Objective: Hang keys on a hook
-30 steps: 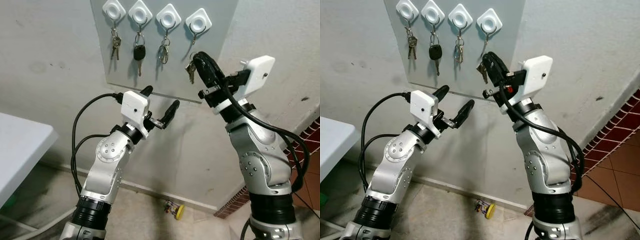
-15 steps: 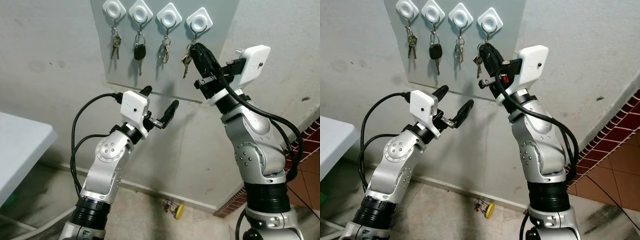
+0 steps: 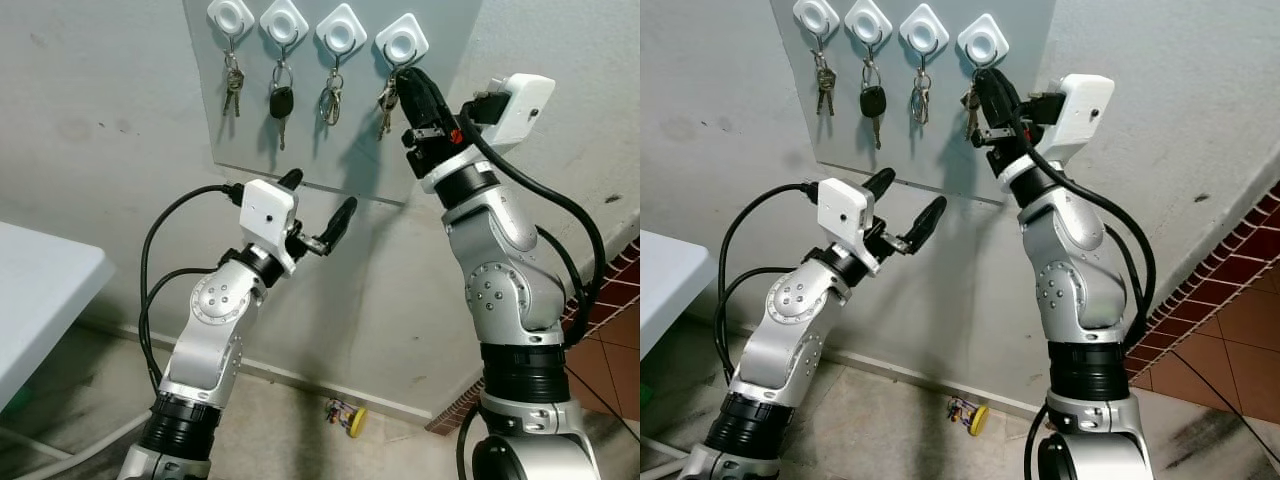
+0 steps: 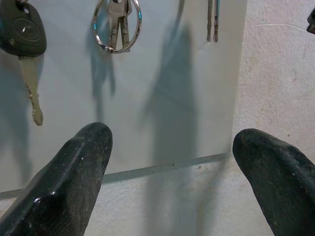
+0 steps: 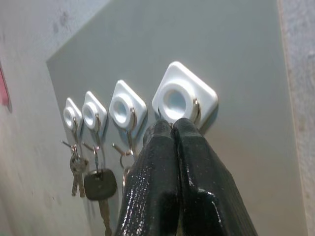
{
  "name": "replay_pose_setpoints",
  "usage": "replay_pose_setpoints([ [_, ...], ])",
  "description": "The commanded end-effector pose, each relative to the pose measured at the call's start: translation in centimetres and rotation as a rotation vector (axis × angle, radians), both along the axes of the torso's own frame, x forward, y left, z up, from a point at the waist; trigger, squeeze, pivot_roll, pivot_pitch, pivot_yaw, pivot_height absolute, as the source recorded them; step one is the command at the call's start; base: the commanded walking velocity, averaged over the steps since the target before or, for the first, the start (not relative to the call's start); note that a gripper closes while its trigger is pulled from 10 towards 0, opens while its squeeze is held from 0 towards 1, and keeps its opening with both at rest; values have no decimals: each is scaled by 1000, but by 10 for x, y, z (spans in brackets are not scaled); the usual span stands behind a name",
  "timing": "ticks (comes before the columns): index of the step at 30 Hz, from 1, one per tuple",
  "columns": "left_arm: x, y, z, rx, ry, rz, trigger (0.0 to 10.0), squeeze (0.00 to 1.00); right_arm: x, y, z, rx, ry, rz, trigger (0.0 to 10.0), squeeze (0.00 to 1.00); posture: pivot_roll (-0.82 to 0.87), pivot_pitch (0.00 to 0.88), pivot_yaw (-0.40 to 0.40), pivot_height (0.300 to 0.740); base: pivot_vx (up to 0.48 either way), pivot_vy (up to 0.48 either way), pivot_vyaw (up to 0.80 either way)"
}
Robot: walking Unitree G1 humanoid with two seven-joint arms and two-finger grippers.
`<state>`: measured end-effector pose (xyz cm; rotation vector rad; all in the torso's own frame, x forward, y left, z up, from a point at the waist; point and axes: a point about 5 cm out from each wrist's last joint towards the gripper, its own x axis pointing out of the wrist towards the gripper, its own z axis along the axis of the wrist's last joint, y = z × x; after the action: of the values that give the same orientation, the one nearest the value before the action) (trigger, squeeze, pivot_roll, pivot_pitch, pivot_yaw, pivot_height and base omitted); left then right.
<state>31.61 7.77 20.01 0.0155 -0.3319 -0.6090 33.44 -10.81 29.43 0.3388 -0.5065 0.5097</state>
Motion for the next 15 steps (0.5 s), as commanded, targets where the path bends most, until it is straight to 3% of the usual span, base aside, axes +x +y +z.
replay_pose_setpoints([
  [1,-3,-3,5,7,-19,-15,10000,0,2,-1,5,23,4,-2,10000,0,50,104,-49,740,0,0,0],
  [15,-4,-2,5,5,-17,-7,10000,0,6,4,0,35,54,33,10000,0,51,108,-53,740,0,0,0],
])
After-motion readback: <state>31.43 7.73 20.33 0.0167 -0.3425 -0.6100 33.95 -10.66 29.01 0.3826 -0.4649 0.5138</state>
